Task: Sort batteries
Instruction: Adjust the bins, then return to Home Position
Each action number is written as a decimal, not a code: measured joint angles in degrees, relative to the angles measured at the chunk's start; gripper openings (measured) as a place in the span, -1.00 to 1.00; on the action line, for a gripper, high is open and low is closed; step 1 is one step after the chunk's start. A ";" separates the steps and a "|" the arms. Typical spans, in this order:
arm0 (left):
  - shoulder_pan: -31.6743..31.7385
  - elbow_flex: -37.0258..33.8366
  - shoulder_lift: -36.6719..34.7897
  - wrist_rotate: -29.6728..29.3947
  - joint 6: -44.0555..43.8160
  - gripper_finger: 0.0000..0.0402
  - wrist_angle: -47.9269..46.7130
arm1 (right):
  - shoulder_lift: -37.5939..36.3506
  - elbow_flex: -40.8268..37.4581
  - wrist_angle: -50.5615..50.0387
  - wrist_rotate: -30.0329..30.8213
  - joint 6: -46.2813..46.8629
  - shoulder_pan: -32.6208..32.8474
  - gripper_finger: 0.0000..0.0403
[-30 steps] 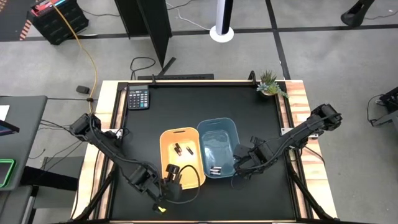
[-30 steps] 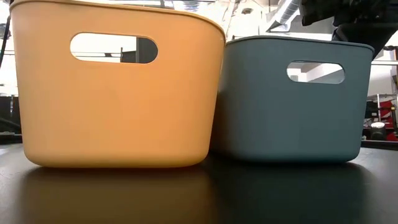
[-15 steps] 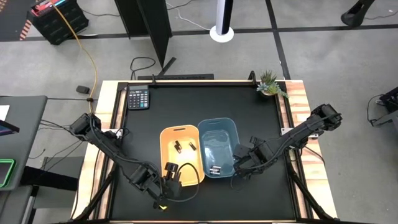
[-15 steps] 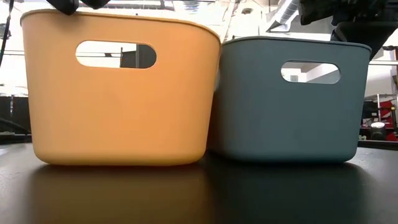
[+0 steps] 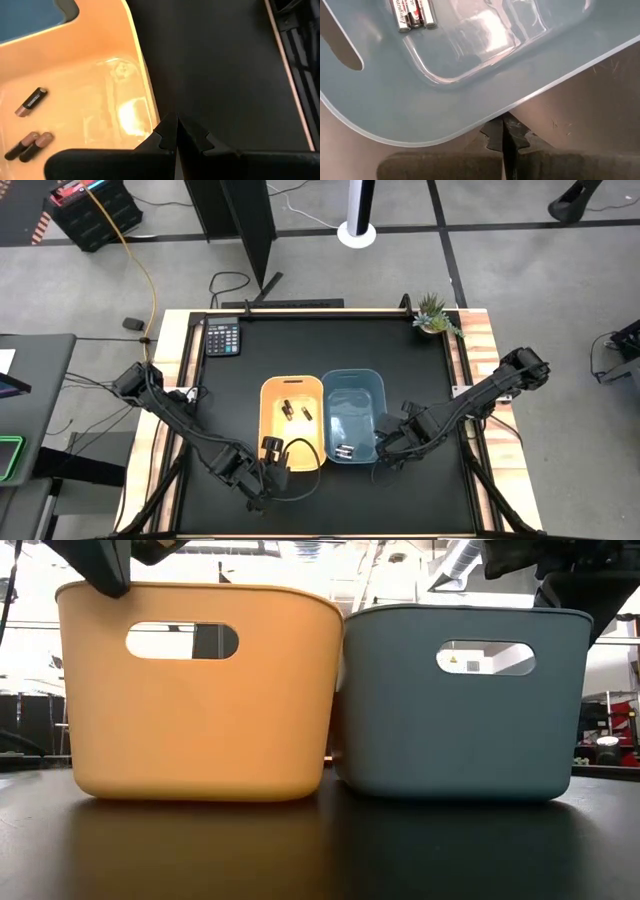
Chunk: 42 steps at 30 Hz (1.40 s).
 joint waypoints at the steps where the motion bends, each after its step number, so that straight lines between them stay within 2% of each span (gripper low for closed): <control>1: 0.00 -0.04 0.04 -0.02 -0.02 -1.00 -0.12 | 0.00 0.00 0.14 0.00 0.00 0.15 -0.96; 32: 0.33 -0.02 -0.04 -0.48 -0.70 -0.99 -0.53 | 0.00 0.00 -1.71 0.00 1.95 0.25 -0.96; 42: 0.33 0.00 -1.60 -3.07 2.18 -0.99 1.69 | 0.00 0.00 -5.08 3.71 3.85 1.77 -0.96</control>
